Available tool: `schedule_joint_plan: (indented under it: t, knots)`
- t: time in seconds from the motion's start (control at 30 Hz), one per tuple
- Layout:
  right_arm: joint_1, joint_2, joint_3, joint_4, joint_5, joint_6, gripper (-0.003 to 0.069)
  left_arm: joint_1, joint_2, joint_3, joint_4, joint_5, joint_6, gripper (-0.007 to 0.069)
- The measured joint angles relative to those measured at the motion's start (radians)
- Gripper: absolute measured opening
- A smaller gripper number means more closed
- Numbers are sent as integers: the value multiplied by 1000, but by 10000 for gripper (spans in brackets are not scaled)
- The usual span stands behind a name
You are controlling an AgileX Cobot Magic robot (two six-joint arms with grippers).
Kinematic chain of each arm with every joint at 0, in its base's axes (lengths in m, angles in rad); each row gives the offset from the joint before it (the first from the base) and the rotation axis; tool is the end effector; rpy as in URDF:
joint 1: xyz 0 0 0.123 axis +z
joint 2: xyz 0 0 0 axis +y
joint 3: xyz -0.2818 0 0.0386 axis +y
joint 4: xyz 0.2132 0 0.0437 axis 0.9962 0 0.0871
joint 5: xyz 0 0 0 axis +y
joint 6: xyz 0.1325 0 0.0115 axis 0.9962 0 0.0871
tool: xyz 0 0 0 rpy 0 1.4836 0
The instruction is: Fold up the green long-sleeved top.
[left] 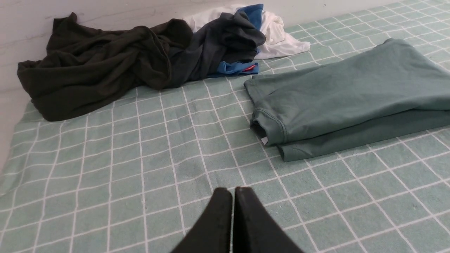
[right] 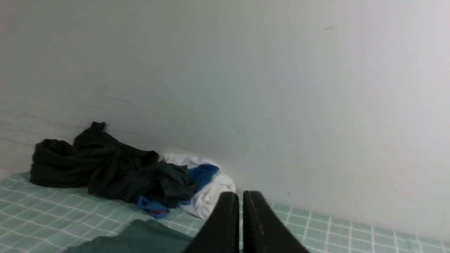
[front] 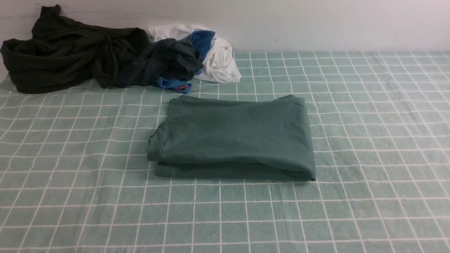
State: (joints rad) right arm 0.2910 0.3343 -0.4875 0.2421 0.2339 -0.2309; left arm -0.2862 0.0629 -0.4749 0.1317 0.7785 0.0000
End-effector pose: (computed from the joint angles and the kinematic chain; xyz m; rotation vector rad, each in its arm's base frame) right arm 0.0777 0.0310 0.3293 -0.2666 1.5414 0.2765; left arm 0.0289 0.0043 0.2686 0.2851 1.8227 -0.0491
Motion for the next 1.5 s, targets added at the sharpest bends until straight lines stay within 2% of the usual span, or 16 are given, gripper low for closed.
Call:
schedule_joint_plan:
  t: [0.2, 0.33, 0.4, 0.57, 1.5]
  knots:
    - [-210, -186, 345, -76, -30, 60, -13, 0, 0, 0, 0, 0, 0, -3]
    - [-289, -289, 475, -175, 20, 198, -13, 0, 0, 0, 0, 0, 0, -3]
    - [-327, -337, 513, -242, 78, 340, -13, 0, 0, 0, 0, 0, 0, -3]
    - [-333, -344, 513, -286, 109, 422, -14, 0, 0, 0, 0, -1, 0, -3]
    - [-333, -345, 512, -292, 115, 411, -14, 0, 0, 0, 0, -1, 0, -3]
